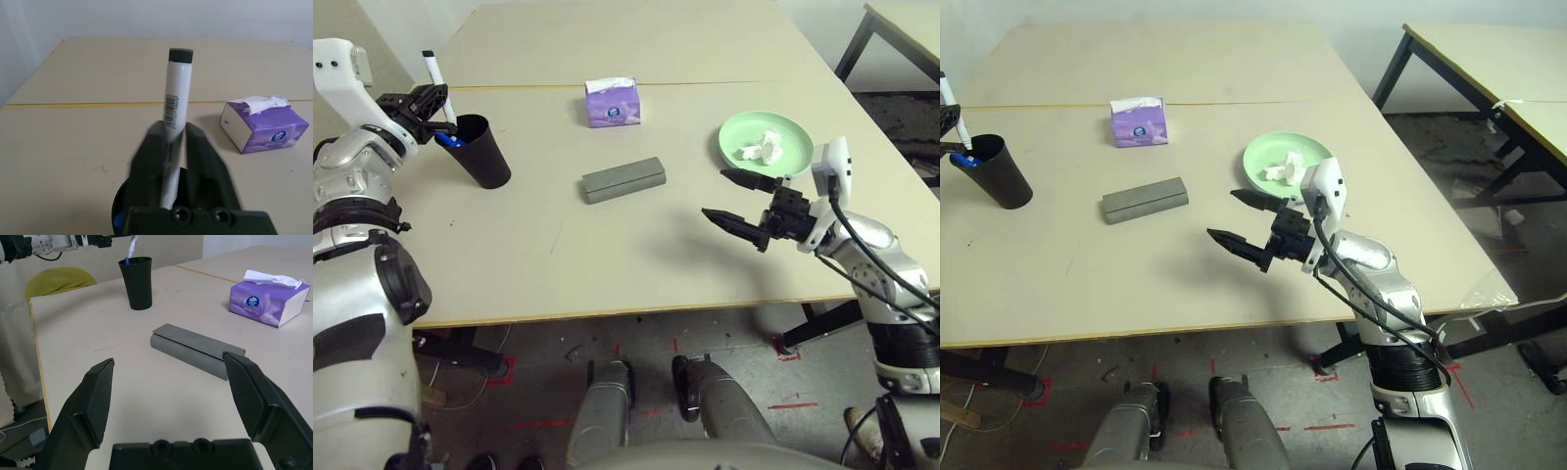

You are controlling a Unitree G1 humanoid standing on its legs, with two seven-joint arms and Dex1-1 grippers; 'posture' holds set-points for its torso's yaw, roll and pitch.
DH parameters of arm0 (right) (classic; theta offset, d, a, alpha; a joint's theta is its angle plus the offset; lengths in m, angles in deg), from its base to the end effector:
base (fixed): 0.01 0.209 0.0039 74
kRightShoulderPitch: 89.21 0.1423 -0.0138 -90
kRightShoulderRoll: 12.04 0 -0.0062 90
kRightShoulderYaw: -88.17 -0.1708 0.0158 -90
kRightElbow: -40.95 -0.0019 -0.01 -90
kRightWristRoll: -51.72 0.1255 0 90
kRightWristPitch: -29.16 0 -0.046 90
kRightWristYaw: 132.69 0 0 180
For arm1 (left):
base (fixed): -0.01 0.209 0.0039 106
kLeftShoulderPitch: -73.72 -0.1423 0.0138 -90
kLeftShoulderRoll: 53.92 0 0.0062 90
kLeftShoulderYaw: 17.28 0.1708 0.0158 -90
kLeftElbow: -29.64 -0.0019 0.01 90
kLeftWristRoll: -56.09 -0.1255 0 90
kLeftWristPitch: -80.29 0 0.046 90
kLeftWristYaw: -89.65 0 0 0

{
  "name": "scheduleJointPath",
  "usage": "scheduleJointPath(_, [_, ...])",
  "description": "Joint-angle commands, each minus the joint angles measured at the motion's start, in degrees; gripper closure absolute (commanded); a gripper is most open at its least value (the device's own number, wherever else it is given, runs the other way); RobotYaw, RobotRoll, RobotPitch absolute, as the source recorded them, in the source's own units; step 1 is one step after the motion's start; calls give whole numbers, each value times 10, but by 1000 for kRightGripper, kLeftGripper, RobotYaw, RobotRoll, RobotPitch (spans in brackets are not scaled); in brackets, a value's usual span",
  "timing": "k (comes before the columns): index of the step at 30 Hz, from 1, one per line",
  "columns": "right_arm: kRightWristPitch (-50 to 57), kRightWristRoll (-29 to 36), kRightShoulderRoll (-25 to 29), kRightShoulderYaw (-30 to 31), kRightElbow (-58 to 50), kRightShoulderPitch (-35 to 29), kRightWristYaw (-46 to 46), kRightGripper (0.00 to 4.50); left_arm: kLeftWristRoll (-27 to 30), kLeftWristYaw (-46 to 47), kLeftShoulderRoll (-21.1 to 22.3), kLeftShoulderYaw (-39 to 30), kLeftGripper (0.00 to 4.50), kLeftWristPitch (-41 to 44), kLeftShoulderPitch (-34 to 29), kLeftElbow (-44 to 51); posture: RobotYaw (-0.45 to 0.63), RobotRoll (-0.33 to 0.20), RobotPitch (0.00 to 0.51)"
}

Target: Organize and tidy the items on the table.

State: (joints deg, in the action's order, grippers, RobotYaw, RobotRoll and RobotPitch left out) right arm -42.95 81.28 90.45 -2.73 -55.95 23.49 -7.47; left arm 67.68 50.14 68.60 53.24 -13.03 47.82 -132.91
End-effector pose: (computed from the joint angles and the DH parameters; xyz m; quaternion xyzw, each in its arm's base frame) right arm 0.2461 -0.2027 0.1679 -0.0457 -0.0781 0.5260 0.8456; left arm 0.2823 0.3539 0.2346 0.0241 -0.0775 -0.0255 0.9964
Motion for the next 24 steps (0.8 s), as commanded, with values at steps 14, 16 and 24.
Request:
scheduleJointPath(14, [8, 4, 3, -1, -8, 6, -3, 0, 9, -15, 9, -17, 55, 16, -2, -2, -77, 0, 154])
scheduleJointPath(16, [19, 18, -1, -11, -12, 11, 4, 0, 14, -29, 12, -21, 55, 27, -2, 0, -82, 0, 156])
scheduleJointPath(24, [80, 114, -5, -131, -9, 111, 114, 0, 72, -64, 46, -78, 55, 66, 1, 23, -95, 0, 174])
